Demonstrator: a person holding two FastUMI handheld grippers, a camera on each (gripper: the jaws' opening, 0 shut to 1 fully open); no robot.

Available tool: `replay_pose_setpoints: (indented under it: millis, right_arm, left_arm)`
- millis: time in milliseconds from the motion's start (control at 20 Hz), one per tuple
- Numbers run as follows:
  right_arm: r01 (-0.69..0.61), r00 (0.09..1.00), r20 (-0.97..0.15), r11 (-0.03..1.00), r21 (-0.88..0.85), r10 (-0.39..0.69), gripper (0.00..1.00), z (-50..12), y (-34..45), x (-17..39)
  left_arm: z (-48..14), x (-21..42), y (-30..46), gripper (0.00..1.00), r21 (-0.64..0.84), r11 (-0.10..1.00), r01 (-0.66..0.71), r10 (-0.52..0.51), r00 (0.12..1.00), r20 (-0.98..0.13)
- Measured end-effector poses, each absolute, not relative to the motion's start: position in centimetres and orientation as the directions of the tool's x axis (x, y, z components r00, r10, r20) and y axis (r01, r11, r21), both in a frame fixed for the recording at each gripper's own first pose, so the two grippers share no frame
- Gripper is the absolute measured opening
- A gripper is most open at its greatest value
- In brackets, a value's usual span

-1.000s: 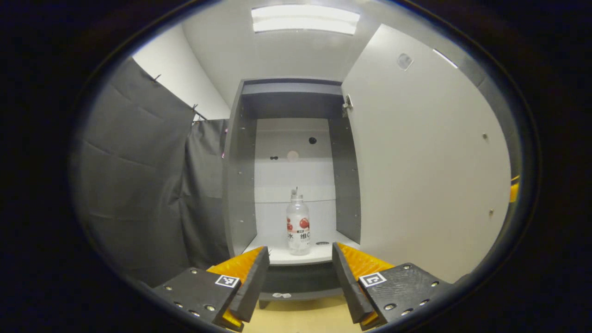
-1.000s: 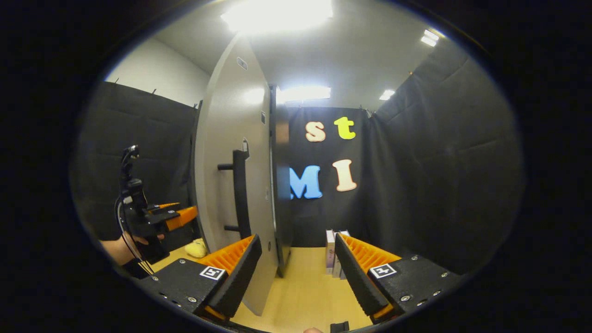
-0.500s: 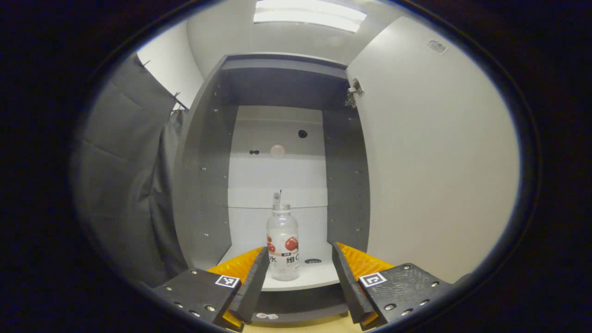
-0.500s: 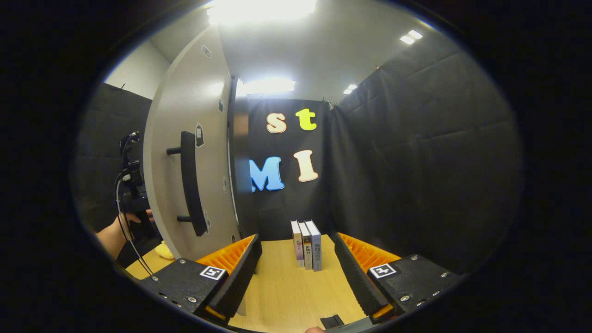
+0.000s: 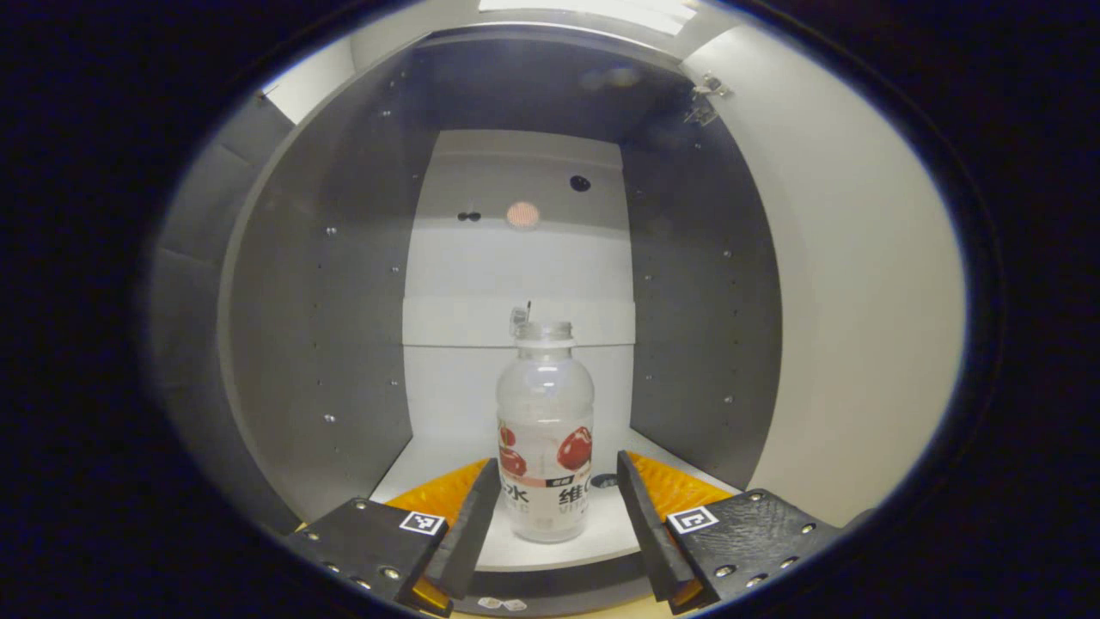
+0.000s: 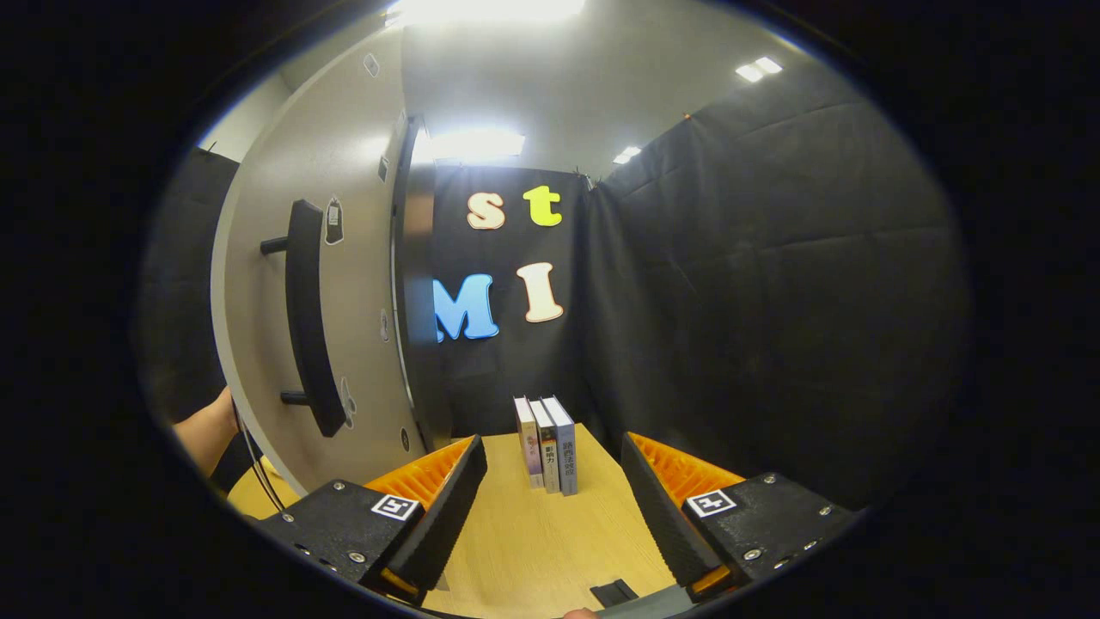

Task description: Open the cabinet door with the right hand, grasp the bottle in the cabinet with the left hand and place it on the coaster, then close the cabinet door with the right hand.

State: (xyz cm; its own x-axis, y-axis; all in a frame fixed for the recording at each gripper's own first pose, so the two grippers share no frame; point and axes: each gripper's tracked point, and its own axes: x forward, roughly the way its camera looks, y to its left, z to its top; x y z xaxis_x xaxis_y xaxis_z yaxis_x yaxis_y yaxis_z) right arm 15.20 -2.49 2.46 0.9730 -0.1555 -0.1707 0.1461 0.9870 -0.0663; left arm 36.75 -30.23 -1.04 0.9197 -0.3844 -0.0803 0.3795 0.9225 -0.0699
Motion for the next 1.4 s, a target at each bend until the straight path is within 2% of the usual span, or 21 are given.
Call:
replay_pose_setpoints:
  millis: [200, 250, 300, 350, 400, 450, 600, 900, 1000, 1050, 1400]
  right_arm:
    - [0.168, 0.965, -0.195, 0.984, -0.066, -0.178, 0.97, 1.5, -2.9, 15.2]
    - [0.175, 0.963, -0.199, 0.983, -0.061, -0.184, 0.97, 1.3, -3.1, 15.2]
    - [0.182, 0.960, -0.205, 0.982, -0.056, -0.190, 0.97, 1.1, -3.2, 15.2]
    - [0.188, 0.958, -0.213, 0.981, -0.050, -0.194, 0.97, 0.8, -3.3, 15.1]
    - [0.191, 0.957, -0.214, 0.981, -0.043, -0.196, 0.97, 0.8, -3.4, 15.1]
    - [0.190, 0.958, -0.213, 0.981, -0.036, -0.193, 0.97, 0.9, -3.6, 15.0]
    - [0.172, 0.963, -0.207, 0.985, -0.018, -0.172, 0.97, 1.1, -3.6, 14.6]
    - [0.094, 0.977, -0.190, 0.996, 0.000, -0.093, 0.96, 1.6, -3.6, 13.6]
    - [0.066, 0.979, -0.193, 0.998, 0.002, -0.065, 0.94, 1.4, -3.6, 13.5]
    - [0.055, 0.979, -0.194, 0.998, 0.005, -0.053, 0.96, 1.3, -3.6, 13.6]
    - [-0.036, 0.980, -0.195, 0.999, 0.016, 0.038, 0.96, 1.0, -2.9, 13.4]
  left_arm:
    - [-1.9, 38.4, -30.3, 0.78, -0.062, 0.926, 0.373, -0.377, 0.922, -0.085]
    - [-1.6, 38.6, -30.5, 0.73, -0.061, 0.923, 0.381, -0.384, 0.920, -0.071]
    - [-1.2, 38.7, -30.9, 0.72, -0.056, 0.917, 0.395, -0.398, 0.916, -0.056]
    - [-1.1, 39.1, -30.9, 0.84, -0.042, 0.918, 0.394, -0.396, 0.917, -0.053]
    - [-0.7, 39.1, -30.6, 0.83, -0.029, 0.923, 0.383, -0.384, 0.922, -0.044]
    - [-0.2, 38.8, -30.4, 0.69, -0.028, 0.926, 0.377, -0.377, 0.925, -0.035]
    - [1.6, 37.6, -30.2, 0.69, -0.044, 0.923, 0.383, -0.384, 0.923, -0.010]
    - [4.7, 32.3, -27.3, 0.69, -0.051, 0.930, 0.363, -0.361, 0.931, 0.051]
    - [5.4, 29.6, -26.0, 0.69, -0.050, 0.937, 0.345, -0.342, 0.938, 0.060]
    - [5.4, 28.4, -25.4, 0.69, -0.048, 0.941, 0.335, -0.332, 0.941, 0.064]
    - [5.9, 21.5, -21.6, 0.69, -0.023, 0.962, 0.272, -0.270, 0.961, 0.067]
